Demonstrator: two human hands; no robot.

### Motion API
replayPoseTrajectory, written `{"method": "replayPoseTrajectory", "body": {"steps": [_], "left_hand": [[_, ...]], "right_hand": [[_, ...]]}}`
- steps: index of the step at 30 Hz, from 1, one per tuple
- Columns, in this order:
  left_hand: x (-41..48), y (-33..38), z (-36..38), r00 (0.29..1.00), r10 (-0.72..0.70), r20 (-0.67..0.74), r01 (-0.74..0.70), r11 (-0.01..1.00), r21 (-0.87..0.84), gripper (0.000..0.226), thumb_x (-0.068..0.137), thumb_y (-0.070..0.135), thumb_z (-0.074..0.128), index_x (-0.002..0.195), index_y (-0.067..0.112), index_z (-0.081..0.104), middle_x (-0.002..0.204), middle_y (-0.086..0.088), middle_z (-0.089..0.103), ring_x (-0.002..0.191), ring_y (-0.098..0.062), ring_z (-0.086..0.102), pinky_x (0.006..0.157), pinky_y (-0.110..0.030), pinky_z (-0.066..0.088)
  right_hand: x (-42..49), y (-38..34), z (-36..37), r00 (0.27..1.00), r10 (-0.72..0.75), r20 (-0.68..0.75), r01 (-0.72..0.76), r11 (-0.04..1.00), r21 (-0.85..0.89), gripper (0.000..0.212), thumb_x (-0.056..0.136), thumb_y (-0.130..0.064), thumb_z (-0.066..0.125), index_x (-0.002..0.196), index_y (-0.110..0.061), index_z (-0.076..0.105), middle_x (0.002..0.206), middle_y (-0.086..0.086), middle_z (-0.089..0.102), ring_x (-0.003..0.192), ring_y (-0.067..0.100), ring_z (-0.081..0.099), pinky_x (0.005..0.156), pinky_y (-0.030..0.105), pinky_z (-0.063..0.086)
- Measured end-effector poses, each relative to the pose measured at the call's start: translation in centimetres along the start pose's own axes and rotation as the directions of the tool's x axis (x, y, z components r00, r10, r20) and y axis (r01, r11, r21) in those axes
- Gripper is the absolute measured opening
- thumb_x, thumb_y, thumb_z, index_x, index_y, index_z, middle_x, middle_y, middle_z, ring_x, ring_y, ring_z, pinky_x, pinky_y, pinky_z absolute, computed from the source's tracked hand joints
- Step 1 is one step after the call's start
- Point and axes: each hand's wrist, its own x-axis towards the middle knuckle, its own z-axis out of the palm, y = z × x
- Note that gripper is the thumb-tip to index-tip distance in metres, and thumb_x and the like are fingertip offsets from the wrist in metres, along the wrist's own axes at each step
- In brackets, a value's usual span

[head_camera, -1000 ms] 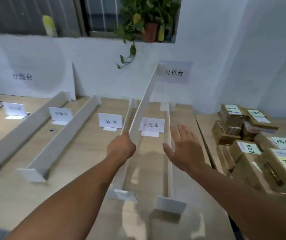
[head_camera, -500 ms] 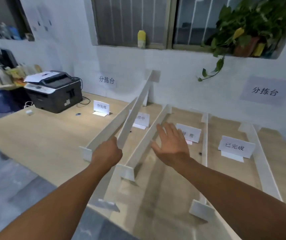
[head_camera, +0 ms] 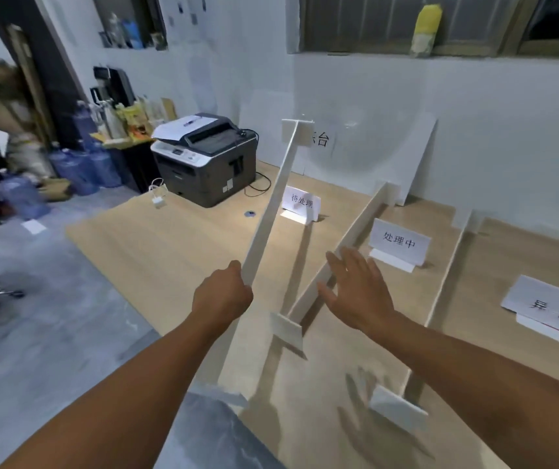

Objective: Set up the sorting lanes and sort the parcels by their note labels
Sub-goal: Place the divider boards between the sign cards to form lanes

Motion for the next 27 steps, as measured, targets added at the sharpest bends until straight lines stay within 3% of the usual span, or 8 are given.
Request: {"method": "replayPoseTrajectory", "body": {"steps": [4,11,16,20,27], "left_hand": [[6.8,-4.8,-1.1,1.000,-0.016,0.017,0.015,1.000,0.024,0.015,0.089,0.023,0.052,0.102,0.019,0.044,0.077,0.003,0.048,0.075,-0.028,0.055,0.064,-0.035,0.042],[20.0,-12.6,-0.6,0.996,0.042,0.084,-0.038,0.998,-0.044,0.019,0.094,0.022,0.052,0.113,0.019,0.050,0.102,-0.003,0.064,0.083,-0.027,0.063,0.075,-0.038,0.057],[27.5,-17.5,1.6,0.977,0.150,0.154,-0.138,0.986,-0.091,0.018,0.092,0.015,0.048,0.111,0.016,0.049,0.093,-0.001,0.060,0.076,-0.024,0.059,0.065,-0.033,0.048],[32.6,-19.8,2.6,0.953,0.197,0.232,-0.179,0.979,-0.095,0.017,0.091,0.014,0.048,0.108,0.015,0.048,0.087,-0.001,0.057,0.076,-0.025,0.059,0.065,-0.033,0.046],[41.5,-19.9,7.0,0.925,0.233,0.301,-0.210,0.972,-0.108,0.021,0.089,0.010,0.046,0.110,0.014,0.047,0.084,-0.001,0.054,0.070,-0.023,0.054,0.063,-0.033,0.043]], "right_hand": [[6.9,-3.8,1.6,0.999,0.023,0.031,-0.023,1.000,0.011,0.069,0.101,-0.060,0.027,0.160,-0.024,0.022,0.169,0.006,0.016,0.156,0.024,0.007,0.124,0.049,0.011],[16.9,-10.6,4.6,0.995,0.105,-0.001,-0.105,0.993,-0.046,0.069,0.101,-0.059,0.030,0.159,-0.021,0.025,0.167,0.008,0.021,0.155,0.026,0.012,0.124,0.048,0.013],[21.0,-15.4,7.5,0.963,0.269,0.002,-0.268,0.961,-0.061,0.067,0.102,-0.054,0.037,0.159,-0.021,0.027,0.166,0.008,0.024,0.154,0.025,0.016,0.124,0.044,0.014],[24.1,-18.1,8.8,0.929,0.371,0.016,-0.370,0.928,-0.037,0.067,0.102,-0.054,0.037,0.159,-0.022,0.027,0.167,0.006,0.023,0.154,0.024,0.015,0.124,0.043,0.014],[30.2,-17.9,11.6,0.885,0.465,0.019,-0.465,0.885,-0.036,0.067,0.102,-0.052,0.038,0.160,-0.022,0.024,0.167,0.006,0.022,0.154,0.023,0.014,0.124,0.043,0.015]]}}
